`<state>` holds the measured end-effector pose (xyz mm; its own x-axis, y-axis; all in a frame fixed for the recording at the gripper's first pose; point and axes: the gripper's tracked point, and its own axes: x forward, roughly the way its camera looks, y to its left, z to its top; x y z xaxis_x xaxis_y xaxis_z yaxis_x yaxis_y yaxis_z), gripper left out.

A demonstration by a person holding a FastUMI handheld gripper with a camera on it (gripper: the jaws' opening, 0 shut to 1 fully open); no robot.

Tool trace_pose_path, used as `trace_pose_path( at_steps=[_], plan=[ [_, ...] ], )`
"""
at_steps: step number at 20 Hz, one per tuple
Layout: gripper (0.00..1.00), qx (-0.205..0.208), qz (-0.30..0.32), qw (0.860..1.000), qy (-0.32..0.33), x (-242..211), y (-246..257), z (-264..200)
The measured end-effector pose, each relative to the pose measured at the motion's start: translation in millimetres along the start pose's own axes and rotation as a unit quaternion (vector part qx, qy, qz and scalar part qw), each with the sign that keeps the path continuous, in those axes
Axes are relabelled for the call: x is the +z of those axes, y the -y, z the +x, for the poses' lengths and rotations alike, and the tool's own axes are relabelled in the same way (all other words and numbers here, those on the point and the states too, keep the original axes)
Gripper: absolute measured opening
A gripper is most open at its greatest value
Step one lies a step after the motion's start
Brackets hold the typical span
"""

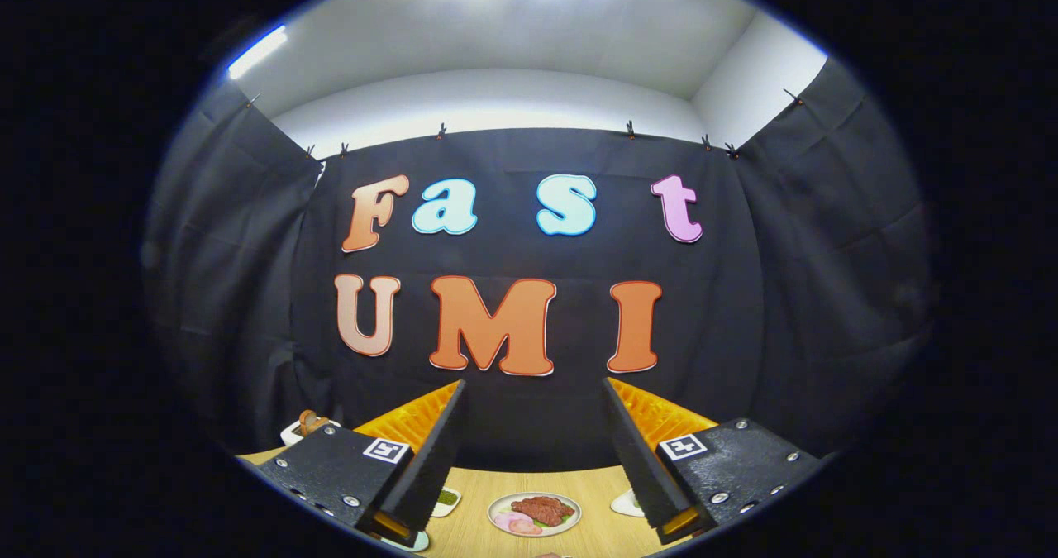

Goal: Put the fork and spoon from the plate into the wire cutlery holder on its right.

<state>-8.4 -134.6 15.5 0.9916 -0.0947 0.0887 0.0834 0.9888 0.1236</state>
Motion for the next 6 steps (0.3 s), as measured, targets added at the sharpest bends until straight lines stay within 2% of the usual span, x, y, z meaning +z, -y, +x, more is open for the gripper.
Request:
trace_pose_path(
  at_steps=[6],
  plan=[
    [0.95,0.013,-0.035,0.999,0.032,3.7,-25.7,7.2]
  ],
)
